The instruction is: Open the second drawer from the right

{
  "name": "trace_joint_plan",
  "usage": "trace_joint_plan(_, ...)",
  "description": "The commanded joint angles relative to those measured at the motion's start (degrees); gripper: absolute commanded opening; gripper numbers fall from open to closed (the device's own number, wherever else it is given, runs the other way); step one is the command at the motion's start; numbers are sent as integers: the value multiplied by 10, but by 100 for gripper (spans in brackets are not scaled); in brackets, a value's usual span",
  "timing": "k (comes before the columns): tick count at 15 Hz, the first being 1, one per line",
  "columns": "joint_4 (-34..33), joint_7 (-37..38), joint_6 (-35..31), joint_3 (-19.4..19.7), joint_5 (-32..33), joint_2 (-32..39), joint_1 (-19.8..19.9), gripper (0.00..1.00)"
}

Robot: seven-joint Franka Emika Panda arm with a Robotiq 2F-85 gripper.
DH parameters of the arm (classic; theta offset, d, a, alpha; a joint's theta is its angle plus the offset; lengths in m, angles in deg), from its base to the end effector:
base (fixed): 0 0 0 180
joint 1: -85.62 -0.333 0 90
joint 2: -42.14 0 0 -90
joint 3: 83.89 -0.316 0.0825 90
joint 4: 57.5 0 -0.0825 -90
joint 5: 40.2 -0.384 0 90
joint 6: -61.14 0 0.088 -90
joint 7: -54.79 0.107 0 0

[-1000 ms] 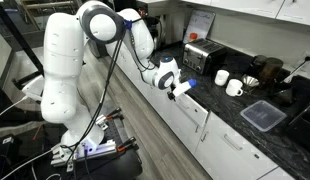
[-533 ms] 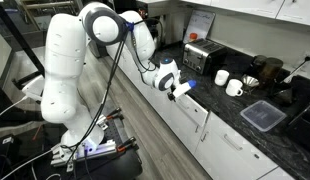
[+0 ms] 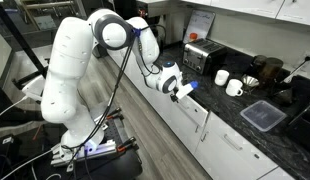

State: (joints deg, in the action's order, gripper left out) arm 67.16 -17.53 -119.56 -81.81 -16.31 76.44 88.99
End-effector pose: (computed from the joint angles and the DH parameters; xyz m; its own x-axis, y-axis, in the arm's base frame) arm 0.5760 -0.0188 0.1487 -0.0138 0.9983 -0.0557 0.9301 0.0333 0.3657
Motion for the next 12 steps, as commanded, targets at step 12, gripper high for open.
trace_joint_plan(12, -32, 6, -20, 14, 26, 29, -11, 100)
